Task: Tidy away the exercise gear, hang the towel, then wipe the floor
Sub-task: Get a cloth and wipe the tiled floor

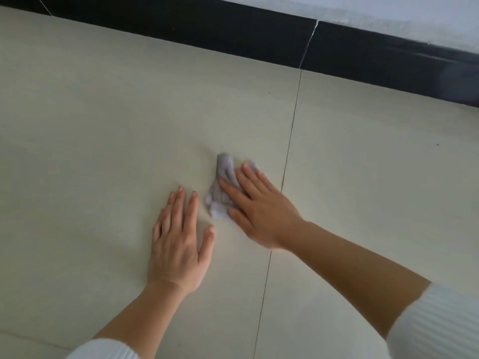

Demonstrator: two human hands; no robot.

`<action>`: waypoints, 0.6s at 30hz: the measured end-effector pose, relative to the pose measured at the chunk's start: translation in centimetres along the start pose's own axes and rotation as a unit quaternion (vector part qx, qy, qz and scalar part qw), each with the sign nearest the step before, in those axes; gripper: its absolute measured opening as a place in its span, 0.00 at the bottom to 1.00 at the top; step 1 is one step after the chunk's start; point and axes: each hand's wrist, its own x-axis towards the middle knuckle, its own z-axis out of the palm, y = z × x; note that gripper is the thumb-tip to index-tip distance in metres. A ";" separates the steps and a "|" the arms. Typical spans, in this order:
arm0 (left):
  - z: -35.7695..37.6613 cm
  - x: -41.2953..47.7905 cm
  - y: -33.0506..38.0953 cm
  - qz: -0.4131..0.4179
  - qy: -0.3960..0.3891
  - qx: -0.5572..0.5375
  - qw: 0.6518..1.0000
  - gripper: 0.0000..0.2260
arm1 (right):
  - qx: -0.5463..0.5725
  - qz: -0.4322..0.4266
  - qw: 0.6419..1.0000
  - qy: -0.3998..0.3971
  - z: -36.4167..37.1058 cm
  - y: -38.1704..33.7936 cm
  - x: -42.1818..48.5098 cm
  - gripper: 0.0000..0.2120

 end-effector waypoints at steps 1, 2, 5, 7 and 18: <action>0.0 0.0 0.0 0.000 -0.003 -0.001 1.000 0.30 | -0.020 -0.051 0.998 -0.013 0.2 0.9 -1.5 0.27; -0.1 0.0 0.0 0.000 -0.006 -0.001 1.000 0.30 | -0.041 -0.086 0.995 -0.028 0.2 2.4 -2.9 0.27; -0.1 0.1 0.0 0.002 -0.007 -0.001 1.000 0.30 | -0.127 -0.046 0.990 -0.051 -0.9 8.9 -6.3 0.28; -0.1 0.1 0.1 0.002 -0.005 0.003 1.000 0.30 | -0.117 0.126 0.984 -0.053 -2.4 12.8 -7.1 0.30; 0.1 0.2 0.1 0.004 0.004 0.001 1.000 0.30 | 0.031 0.225 0.974 0.008 -3.5 3.2 10.2 0.28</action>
